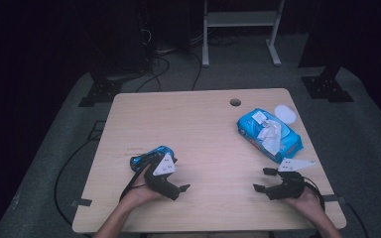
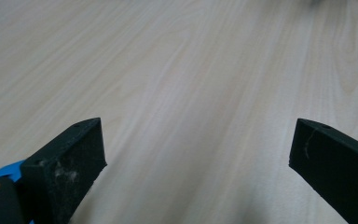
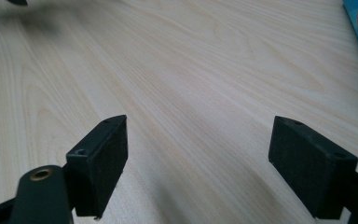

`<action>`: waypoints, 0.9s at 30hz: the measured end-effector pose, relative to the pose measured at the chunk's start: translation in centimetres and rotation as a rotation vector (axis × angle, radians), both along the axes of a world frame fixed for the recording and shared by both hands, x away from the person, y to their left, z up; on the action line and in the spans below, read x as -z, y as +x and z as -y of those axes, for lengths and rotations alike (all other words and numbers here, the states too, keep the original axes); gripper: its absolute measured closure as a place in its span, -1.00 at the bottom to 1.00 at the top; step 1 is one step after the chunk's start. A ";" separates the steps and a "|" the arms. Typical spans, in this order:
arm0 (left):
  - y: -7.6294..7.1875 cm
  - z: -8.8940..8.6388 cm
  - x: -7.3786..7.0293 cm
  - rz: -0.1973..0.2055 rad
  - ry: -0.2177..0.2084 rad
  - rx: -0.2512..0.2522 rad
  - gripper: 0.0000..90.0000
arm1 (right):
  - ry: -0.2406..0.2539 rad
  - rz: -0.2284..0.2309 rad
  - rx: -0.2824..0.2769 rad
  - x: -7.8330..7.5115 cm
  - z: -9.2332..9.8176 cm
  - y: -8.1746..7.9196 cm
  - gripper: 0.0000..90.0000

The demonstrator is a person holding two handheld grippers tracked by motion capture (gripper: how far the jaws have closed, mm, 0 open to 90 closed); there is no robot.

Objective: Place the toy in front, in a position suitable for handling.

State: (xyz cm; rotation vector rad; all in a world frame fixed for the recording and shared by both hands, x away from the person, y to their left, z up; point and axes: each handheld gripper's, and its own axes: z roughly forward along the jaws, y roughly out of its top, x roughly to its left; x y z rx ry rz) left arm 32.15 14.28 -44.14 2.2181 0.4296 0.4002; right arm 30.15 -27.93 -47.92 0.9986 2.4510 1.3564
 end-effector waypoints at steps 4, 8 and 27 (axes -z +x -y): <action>0.9 -1.2 -0.6 -0.004 0.015 -0.022 -0.94 | 0.002 0.001 -0.001 0.0 -0.1 0.0 -0.58; 1.9 -3.0 -1.3 -0.005 0.025 -0.050 -0.94 | -0.001 0.005 -0.007 -0.1 -0.3 -0.1 -0.58; 5.5 -9.3 -0.8 -0.022 0.102 -0.129 -0.91 | -0.014 -0.035 -0.075 0.0 -1.3 0.2 -0.60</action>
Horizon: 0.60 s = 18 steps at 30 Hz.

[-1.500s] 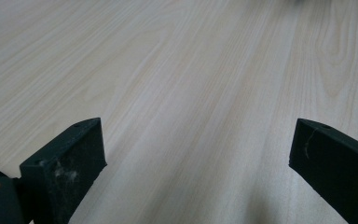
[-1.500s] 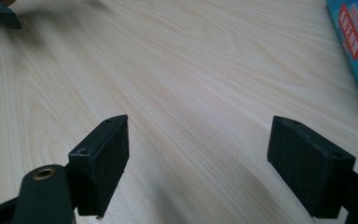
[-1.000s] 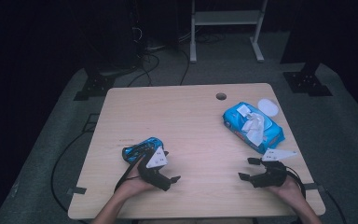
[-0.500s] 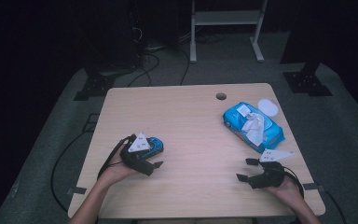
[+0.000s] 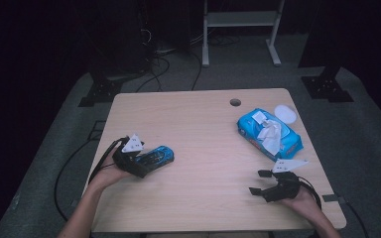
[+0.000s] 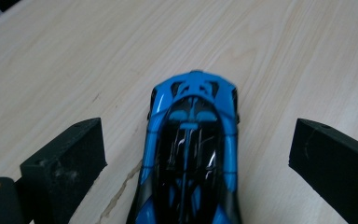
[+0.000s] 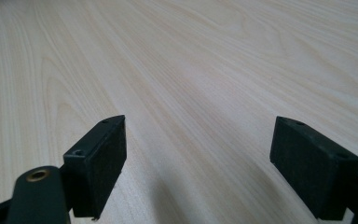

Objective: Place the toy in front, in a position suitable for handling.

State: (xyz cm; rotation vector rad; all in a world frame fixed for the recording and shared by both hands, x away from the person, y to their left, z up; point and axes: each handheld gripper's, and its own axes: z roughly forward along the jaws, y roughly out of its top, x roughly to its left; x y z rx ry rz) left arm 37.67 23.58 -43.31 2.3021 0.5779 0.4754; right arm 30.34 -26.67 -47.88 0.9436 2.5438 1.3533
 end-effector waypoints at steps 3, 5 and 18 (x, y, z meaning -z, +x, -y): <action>0.5 -0.3 0.6 -0.015 0.017 -0.007 -0.88 | -0.003 -0.002 -0.006 0.0 -0.1 0.0 -0.60; 0.8 -0.4 1.0 -0.035 0.025 -0.010 -0.88 | 0.000 -0.010 -0.007 0.0 -0.1 0.1 -0.60; 1.7 -0.4 2.7 -0.126 0.080 -0.003 -0.85 | -0.001 -0.016 -0.062 -0.2 -0.9 0.0 -0.60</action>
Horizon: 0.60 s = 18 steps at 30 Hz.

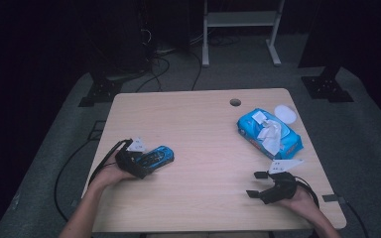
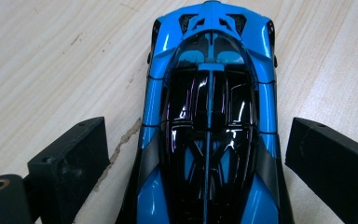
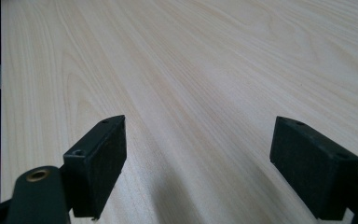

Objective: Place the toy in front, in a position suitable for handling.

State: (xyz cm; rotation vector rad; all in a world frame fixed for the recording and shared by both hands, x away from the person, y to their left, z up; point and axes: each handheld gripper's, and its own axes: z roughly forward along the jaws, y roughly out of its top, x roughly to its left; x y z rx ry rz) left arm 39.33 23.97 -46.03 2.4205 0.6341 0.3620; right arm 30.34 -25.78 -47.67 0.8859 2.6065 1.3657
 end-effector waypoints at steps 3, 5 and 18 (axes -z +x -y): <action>0.1 0.0 0.1 -0.012 -0.005 0.001 -0.79 | -0.002 0.000 -0.002 0.0 0.0 0.0 -0.60; 0.2 0.1 0.1 -0.023 -0.015 0.006 -0.75 | -0.002 0.000 -0.001 0.0 0.1 0.0 -0.60; 1.1 0.6 0.3 -0.097 -0.019 -0.025 -0.68 | -0.011 -0.003 -0.004 0.2 0.0 0.1 -0.60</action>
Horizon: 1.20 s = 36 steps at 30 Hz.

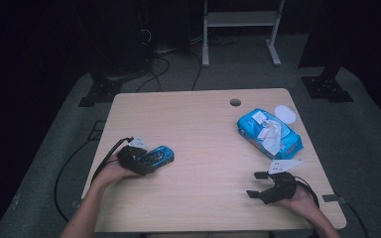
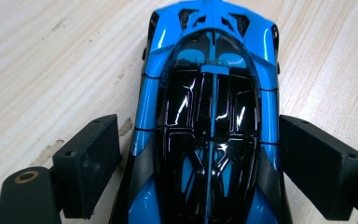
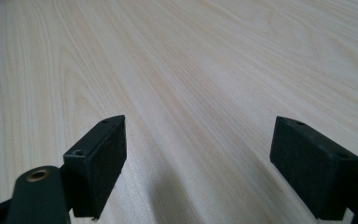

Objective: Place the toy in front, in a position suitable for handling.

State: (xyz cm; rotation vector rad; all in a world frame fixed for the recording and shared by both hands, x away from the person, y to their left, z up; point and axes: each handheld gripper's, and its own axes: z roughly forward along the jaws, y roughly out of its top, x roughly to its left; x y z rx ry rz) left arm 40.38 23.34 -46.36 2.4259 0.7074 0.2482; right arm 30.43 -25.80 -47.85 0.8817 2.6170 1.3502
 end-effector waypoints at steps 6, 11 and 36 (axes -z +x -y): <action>0.5 0.7 -0.2 -0.033 0.005 0.008 -0.57 | 0.003 0.003 -0.002 -0.1 0.1 -0.1 -0.60; 0.8 1.5 -0.6 -0.048 0.088 0.018 -0.52 | 0.003 0.007 -0.002 -0.1 0.2 -0.1 -0.60; 2.5 4.8 -2.1 -0.162 0.378 0.117 -0.43 | 0.014 0.041 -0.006 -0.4 0.9 -0.6 -0.60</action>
